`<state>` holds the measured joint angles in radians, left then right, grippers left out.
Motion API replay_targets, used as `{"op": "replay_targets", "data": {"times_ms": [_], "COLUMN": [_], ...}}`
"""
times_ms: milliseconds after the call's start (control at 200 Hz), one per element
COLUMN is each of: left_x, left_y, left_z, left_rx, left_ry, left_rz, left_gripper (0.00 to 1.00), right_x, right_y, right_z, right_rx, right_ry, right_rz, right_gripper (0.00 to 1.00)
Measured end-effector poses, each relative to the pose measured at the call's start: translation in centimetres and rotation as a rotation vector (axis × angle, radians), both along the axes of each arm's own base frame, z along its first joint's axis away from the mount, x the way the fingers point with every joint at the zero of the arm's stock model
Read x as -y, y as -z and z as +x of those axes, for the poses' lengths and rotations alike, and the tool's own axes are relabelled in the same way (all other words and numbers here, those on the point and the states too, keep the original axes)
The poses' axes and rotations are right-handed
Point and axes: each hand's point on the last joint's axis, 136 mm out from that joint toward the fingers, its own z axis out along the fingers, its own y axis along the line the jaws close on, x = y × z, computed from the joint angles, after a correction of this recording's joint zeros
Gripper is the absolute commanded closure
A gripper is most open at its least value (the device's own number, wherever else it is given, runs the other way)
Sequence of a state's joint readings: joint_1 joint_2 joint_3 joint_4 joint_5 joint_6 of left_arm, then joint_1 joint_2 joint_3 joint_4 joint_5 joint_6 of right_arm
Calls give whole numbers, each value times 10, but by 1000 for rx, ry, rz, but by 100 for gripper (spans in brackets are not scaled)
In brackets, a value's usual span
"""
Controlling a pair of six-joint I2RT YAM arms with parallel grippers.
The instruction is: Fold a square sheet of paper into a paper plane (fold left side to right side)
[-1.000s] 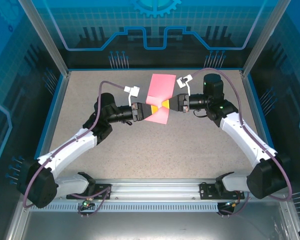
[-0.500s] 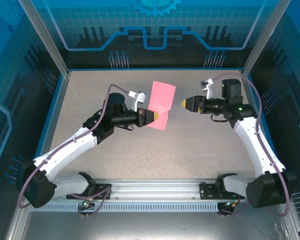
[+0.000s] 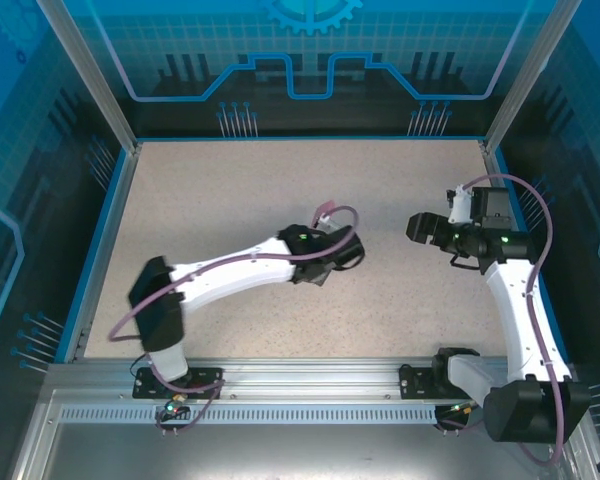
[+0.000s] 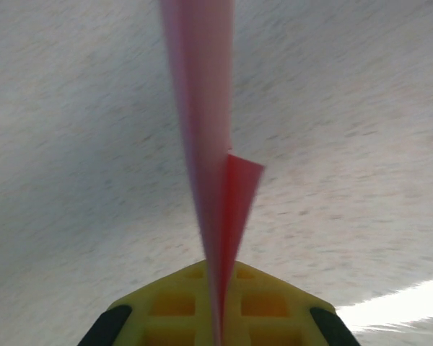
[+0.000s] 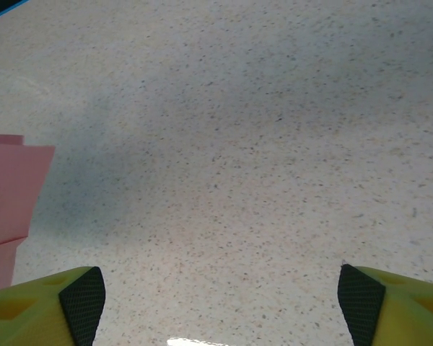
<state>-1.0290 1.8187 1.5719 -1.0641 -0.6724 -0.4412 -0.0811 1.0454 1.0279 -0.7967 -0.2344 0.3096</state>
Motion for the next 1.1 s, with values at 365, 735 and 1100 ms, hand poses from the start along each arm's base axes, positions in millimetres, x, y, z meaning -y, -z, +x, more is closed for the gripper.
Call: {"op": "replay_targets", "data": {"times_ms": [365,735,1100], "left_x": [-28,-6,11], "left_y": [70,135,141], "left_z": [-3,-27,-32], "left_rx": [-124,-342,-460], "left_ry": [-86,-92,-78], "left_rz": [393,333,198], "left_gripper": [100,98,71], "right_x": [10,4,-1], "right_y": [10,8,13], "right_z": [-6,-6,-4], "right_rx": [-23,-18,-41], "right_ry": [32,5,-22], "right_rz": [9,38,70], "right_gripper": [8,8,8]}}
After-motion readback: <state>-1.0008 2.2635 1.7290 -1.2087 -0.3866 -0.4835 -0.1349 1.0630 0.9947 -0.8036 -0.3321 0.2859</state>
